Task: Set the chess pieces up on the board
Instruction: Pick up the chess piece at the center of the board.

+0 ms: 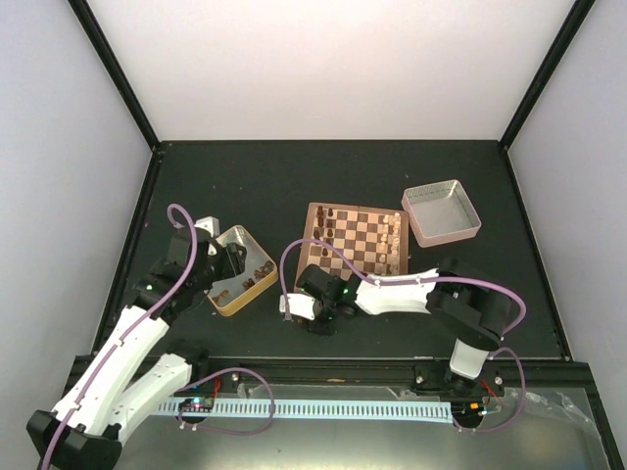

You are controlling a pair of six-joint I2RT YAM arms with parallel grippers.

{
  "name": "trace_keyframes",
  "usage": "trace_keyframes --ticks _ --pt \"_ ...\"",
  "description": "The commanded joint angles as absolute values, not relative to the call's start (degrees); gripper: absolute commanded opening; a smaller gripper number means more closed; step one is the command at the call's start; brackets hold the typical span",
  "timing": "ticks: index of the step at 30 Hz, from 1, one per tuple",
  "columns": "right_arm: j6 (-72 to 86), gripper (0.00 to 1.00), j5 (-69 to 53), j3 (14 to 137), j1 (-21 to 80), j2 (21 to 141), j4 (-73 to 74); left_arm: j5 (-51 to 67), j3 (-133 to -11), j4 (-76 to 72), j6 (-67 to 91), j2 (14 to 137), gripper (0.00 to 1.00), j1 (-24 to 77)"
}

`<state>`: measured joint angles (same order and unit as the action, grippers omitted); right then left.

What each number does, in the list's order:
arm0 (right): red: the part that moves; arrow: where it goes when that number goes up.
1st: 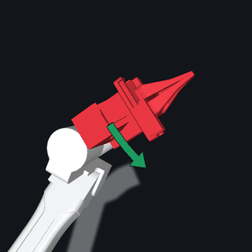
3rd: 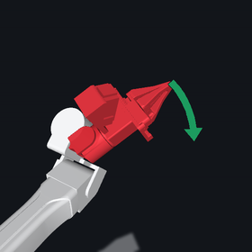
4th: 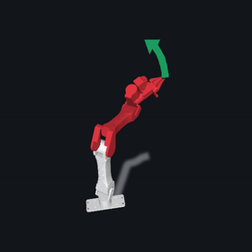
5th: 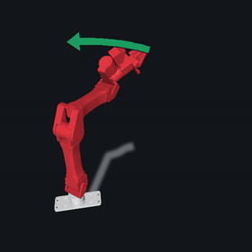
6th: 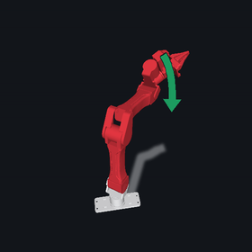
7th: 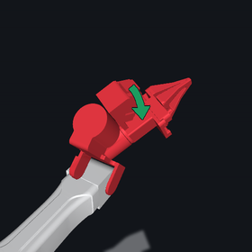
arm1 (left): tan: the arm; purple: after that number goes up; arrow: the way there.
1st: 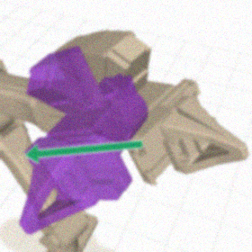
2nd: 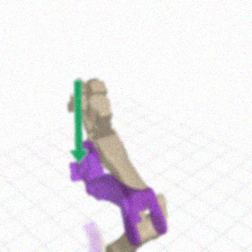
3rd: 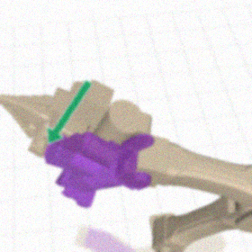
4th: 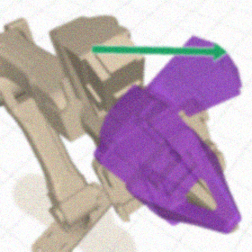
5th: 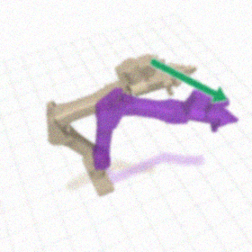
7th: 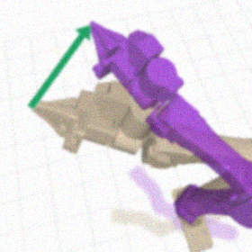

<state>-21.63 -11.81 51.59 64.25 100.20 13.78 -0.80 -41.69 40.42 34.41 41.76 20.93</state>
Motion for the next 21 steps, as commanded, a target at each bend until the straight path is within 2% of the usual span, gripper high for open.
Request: trace_keyframes --ticks 1,3,6,21 --pt "-24.25 0.16 -13.96 52.4 64.47 102.85 16.34 -0.92 -42.87 39.04 32.4 43.02 0.64 19.98" --pt "-24.09 0.11 -13.14 52.76 64.42 103.55 16.54 -0.65 -42.97 39.06 32.22 43.17 0.64 19.82" --pt "-24.1 0.11 -11.6 52.92 64.42 103.76 17.13 -0.07 -42.85 39.05 32.22 43.15 0.64 19.62" --pt "-23.6 0.23 -13.2 55.04 64.42 103.71 23.7 3.44 -40.46 38.8 33.81 42.01 0.65 19.4"
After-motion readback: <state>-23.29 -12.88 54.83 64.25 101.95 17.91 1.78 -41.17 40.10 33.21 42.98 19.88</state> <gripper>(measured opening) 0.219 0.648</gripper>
